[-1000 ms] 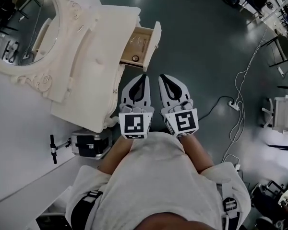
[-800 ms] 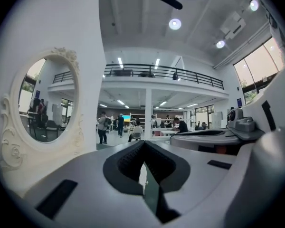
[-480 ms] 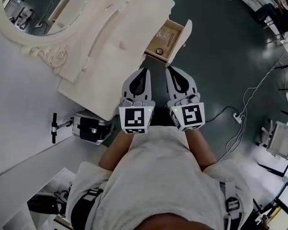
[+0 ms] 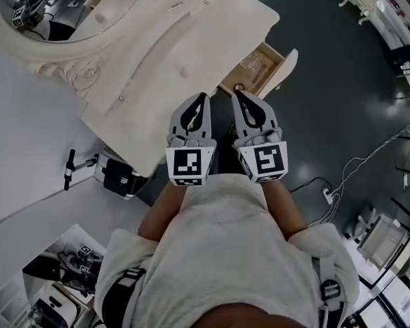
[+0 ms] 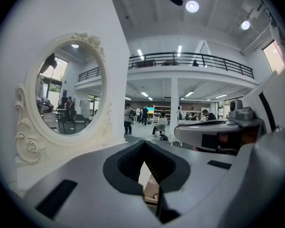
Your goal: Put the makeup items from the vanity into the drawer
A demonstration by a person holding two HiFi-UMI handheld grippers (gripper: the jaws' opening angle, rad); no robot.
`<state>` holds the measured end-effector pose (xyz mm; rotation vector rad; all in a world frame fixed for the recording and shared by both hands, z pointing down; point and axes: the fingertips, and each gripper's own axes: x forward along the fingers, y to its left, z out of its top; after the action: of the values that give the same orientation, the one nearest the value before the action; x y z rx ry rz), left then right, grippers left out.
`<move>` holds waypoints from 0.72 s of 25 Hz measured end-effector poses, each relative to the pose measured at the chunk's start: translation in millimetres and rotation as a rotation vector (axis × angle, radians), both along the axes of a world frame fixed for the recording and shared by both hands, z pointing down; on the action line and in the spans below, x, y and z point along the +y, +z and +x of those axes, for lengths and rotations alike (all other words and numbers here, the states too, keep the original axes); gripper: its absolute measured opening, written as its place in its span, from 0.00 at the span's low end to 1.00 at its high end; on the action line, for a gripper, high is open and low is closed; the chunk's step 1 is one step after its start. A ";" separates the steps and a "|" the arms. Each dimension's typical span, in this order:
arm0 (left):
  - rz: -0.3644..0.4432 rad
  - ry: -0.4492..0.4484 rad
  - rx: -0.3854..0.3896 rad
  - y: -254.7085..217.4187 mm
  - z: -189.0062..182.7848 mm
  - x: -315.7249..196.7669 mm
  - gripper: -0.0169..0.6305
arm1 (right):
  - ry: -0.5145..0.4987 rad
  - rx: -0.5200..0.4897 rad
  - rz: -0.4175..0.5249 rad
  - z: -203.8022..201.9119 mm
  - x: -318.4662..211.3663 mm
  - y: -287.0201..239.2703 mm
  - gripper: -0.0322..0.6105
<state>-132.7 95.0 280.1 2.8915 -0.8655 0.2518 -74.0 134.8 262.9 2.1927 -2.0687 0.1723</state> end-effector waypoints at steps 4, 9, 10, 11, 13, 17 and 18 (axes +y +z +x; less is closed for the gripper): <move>-0.032 -0.091 -0.026 8.1 24.9 -33.0 0.03 | -0.073 -0.006 -0.016 39.4 -35.0 1.3 0.07; -0.049 -0.202 -0.073 19.5 50.2 -64.8 0.04 | -0.149 -0.030 -0.032 83.1 -69.9 12.3 0.07; -0.051 -0.221 -0.077 20.2 55.0 -68.9 0.03 | -0.166 -0.036 -0.036 89.6 -75.5 15.1 0.07; -0.053 -0.239 -0.079 20.3 59.6 -72.8 0.04 | -0.184 -0.041 -0.041 95.5 -81.5 17.8 0.07; -0.052 -0.262 -0.090 20.9 68.0 -79.5 0.04 | -0.216 -0.050 -0.051 106.1 -94.7 22.4 0.07; -0.058 -0.296 -0.115 26.2 73.0 -92.0 0.04 | -0.280 -0.043 -0.083 115.7 -120.5 29.2 0.07; -0.064 -0.312 -0.115 27.9 71.7 -96.8 0.03 | -0.300 -0.033 -0.095 115.5 -127.8 31.8 0.07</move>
<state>-61.0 -1.8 308.0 2.6540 -1.2843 0.4084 41.5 7.0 294.8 1.8105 -2.3225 0.2716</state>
